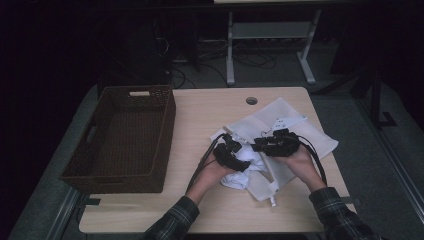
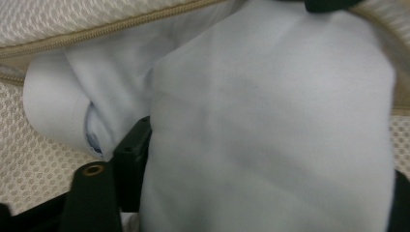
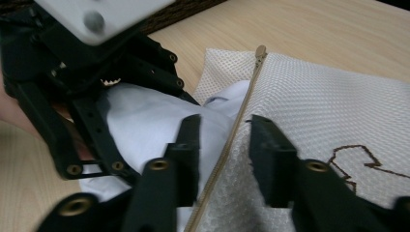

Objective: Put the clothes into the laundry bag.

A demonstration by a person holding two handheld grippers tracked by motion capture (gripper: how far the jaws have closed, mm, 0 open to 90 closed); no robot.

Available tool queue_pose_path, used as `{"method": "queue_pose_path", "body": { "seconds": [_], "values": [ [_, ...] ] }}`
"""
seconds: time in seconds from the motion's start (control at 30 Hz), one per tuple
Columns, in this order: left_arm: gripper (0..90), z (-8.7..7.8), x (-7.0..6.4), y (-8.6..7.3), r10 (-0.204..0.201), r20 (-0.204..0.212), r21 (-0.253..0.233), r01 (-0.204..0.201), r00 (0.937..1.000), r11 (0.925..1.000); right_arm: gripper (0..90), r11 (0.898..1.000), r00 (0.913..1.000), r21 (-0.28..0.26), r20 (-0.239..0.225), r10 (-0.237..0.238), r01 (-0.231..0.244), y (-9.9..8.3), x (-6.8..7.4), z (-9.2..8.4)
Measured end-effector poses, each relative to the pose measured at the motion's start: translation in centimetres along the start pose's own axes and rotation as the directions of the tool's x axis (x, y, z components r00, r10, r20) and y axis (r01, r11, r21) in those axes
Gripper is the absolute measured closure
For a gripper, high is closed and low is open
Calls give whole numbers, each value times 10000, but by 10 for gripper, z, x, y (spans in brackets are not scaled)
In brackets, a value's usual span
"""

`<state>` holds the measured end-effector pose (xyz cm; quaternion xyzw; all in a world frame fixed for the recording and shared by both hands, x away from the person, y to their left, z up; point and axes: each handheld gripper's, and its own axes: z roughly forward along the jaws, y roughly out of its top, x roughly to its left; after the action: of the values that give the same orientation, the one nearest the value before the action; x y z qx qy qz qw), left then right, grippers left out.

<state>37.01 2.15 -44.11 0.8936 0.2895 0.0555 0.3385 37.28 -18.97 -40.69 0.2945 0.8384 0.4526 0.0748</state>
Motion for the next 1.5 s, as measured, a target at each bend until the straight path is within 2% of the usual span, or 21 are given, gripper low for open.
{"method": "queue_pose_path", "body": {
  "seconds": [0.2, 0.33, 0.5, 0.63, 0.77, 0.87, 1.0, 1.17, 1.27, 1.5],
  "values": [
    [213, -19, 3, -1, -188, 429, -594, 213, 9989, 9980, 491, 9998, 9999, -196, 105, 74, -72, 1, 1, -5],
    [183, -36, 3, -2, -155, 654, -848, 210, 9977, 9962, 460, 9992, 9997, -328, 100, 226, -222, 0, -1, -11],
    [178, -59, 0, -7, -90, 626, -1107, 159, 9980, 9937, 440, 9990, 9995, -358, 163, 259, -253, -2, 0, -17],
    [178, -74, -8, -12, 116, 776, -1162, -25, 9969, 9932, 430, 9993, 9996, -279, 166, 241, -236, -6, 2, -21],
    [178, -79, -24, -13, 463, 993, -1146, -348, 9940, 9928, 412, 9995, 9994, -140, 169, 290, -288, -12, 6, -27],
    [178, -79, -33, -13, 694, 1153, -1123, -565, 9909, 9921, 407, 9995, 9994, -48, 153, 297, -297, -18, 9, -31],
    [173, -69, -42, -16, 922, 1099, -921, -823, 9897, 9923, 394, 9994, 9996, 228, 142, 250, -253, -26, 14, -35],
    [165, -49, -39, -23, 967, 932, -497, -924, 9909, 9945, 383, 9990, 9997, 386, 9, 235, -235, -36, 23, -40],
    [158, -41, -36, -27, 888, 1049, -295, -861, 9905, 9958, 375, 9981, 9996, 552, -40, 279, -276, -44, 29, -41],
    [188, -23, -34, -34, 882, 941, 244, -909, 9916, 9956, 379, 9949, 9991, 932, -101, 410, -399, -65, 40, -45]
  ]
}}
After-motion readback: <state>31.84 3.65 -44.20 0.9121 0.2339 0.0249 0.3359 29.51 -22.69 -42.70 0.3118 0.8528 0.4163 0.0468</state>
